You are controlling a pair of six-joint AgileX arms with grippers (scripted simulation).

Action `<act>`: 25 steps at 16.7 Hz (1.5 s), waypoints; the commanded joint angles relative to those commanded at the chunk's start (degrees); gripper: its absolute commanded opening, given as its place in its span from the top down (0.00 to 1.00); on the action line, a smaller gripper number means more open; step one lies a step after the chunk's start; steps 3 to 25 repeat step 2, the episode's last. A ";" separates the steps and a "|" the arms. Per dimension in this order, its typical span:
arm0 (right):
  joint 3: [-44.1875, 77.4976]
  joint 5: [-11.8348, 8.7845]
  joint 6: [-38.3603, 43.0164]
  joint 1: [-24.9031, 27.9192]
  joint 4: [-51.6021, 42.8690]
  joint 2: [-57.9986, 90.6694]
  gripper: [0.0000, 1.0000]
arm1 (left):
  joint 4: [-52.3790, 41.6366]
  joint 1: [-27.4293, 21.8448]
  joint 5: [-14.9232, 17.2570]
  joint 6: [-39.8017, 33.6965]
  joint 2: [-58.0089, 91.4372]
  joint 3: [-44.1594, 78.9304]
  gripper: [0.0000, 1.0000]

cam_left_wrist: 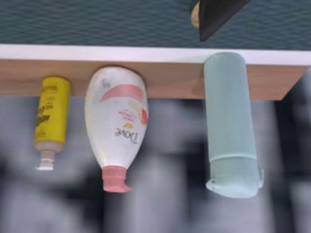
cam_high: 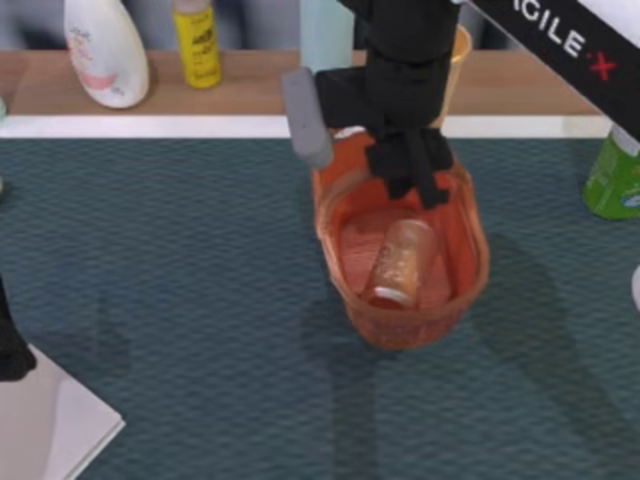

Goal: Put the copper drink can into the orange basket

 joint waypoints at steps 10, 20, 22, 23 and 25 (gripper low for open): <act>0.94 0.00 -0.14 -0.17 -0.93 -0.02 1.00 | 0.00 0.00 0.00 0.00 0.00 0.00 0.00; 0.94 0.00 -0.14 -0.17 -0.93 -0.02 1.00 | 0.00 0.00 0.00 0.00 0.00 0.00 0.00; 0.94 0.00 -0.14 -0.17 -0.93 -0.02 1.00 | 0.00 0.00 0.00 0.00 0.00 0.00 0.00; 0.94 0.00 -0.14 -0.17 -0.93 -0.02 1.00 | 0.00 0.00 0.00 0.00 0.00 0.00 0.00; 0.94 0.00 -0.14 -0.17 -0.93 -0.02 1.00 | 0.00 0.00 0.00 0.00 0.00 0.00 0.00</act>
